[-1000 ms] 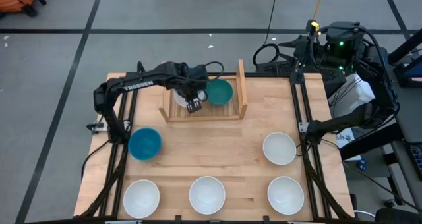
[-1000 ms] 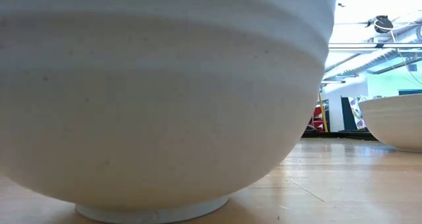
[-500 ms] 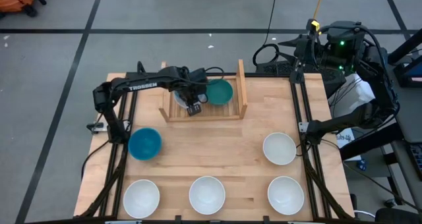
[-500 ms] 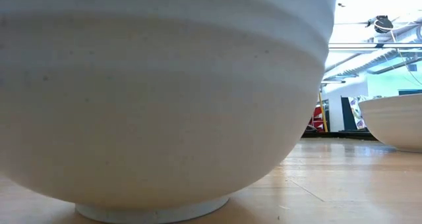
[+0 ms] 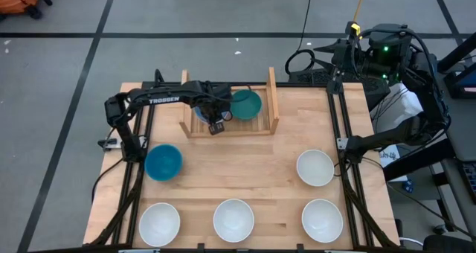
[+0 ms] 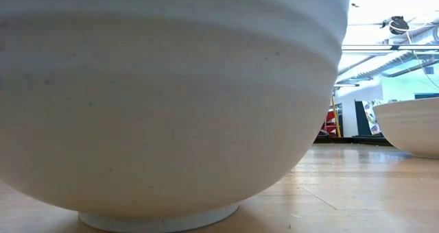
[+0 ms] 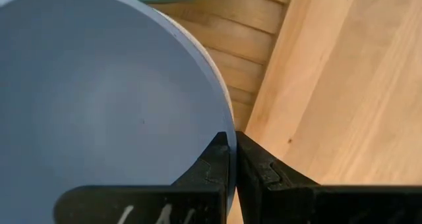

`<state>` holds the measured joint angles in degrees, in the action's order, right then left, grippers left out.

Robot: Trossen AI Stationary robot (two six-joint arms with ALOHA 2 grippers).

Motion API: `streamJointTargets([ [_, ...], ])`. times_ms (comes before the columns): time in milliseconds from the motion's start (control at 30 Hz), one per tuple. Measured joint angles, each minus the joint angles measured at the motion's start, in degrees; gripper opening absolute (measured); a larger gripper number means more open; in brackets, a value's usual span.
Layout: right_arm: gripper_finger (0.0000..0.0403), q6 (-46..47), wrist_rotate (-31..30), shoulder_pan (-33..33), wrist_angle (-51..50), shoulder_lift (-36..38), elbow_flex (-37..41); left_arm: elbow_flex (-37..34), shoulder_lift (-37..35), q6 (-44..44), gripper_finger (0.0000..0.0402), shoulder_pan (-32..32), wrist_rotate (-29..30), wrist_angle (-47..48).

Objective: Place and stack bowls onto a shelf
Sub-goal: Stack the blue bowl on the white bowl on the shelf, then stack the white bowl on the green bowl on the shelf

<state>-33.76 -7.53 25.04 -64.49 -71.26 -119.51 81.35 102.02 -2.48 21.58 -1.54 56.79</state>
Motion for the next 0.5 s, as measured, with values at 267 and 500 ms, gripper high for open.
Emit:
streamJointTargets([
  [267,0.0114,0.0,0.0,0.0,0.0,0.0,0.0,-0.2,0.0,3.3,0.0056,0.2,1.3,-1.0],
  [500,0.0114,0.0,0.0,0.0,0.0,0.0,0.0,1.1,0.0,4.6,0.0075,0.2,2.7,0.1],
])
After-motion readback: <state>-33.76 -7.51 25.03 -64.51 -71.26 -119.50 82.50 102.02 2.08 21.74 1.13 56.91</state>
